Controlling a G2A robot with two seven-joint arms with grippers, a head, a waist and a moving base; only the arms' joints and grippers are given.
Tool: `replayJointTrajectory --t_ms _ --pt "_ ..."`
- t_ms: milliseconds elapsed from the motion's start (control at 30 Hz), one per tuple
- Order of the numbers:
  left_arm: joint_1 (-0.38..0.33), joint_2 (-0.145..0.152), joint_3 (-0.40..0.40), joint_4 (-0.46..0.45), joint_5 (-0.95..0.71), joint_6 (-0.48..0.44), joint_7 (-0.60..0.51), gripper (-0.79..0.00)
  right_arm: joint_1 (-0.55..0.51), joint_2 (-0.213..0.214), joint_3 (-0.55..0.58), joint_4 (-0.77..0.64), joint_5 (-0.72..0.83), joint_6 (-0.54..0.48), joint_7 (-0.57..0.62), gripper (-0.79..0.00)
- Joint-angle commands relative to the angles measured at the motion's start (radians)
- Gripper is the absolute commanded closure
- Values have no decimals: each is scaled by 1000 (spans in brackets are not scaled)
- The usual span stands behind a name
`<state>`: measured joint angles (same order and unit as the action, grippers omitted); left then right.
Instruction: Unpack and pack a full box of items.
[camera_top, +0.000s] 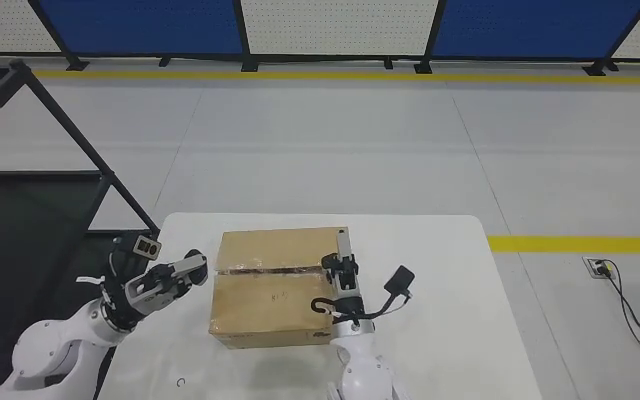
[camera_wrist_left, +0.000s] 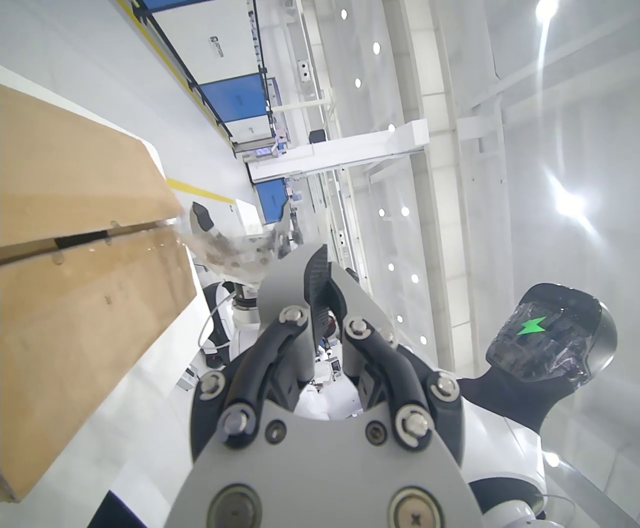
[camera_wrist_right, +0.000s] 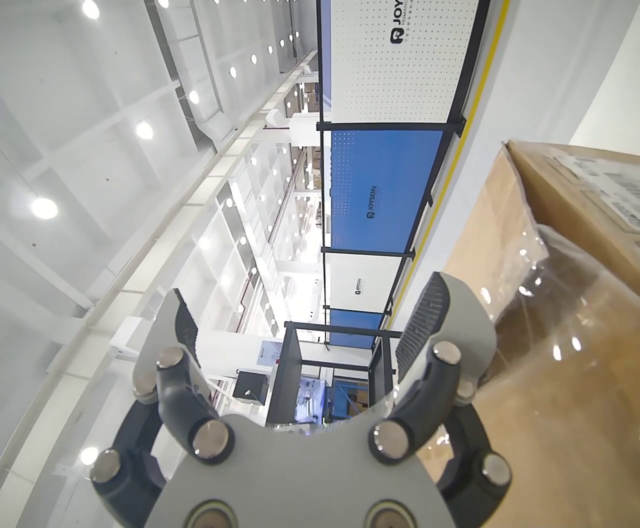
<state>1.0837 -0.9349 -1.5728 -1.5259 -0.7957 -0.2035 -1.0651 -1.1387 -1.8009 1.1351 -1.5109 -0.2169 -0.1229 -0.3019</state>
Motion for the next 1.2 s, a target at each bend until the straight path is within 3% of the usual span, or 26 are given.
replayJointTrajectory --t_ms 0,833,1167 --pt "2 -1 3 3 -3 1 4 0 7 -1 3 15 -11 10 -17 -785" --pt "6 -7 15 58 62 -26 29 0 47 -5 4 86 -30 66 -22 -785" --pt "-3 -13 4 50 3 -88 -13 0 41 -7 10 78 -5 -9 -41 -785"
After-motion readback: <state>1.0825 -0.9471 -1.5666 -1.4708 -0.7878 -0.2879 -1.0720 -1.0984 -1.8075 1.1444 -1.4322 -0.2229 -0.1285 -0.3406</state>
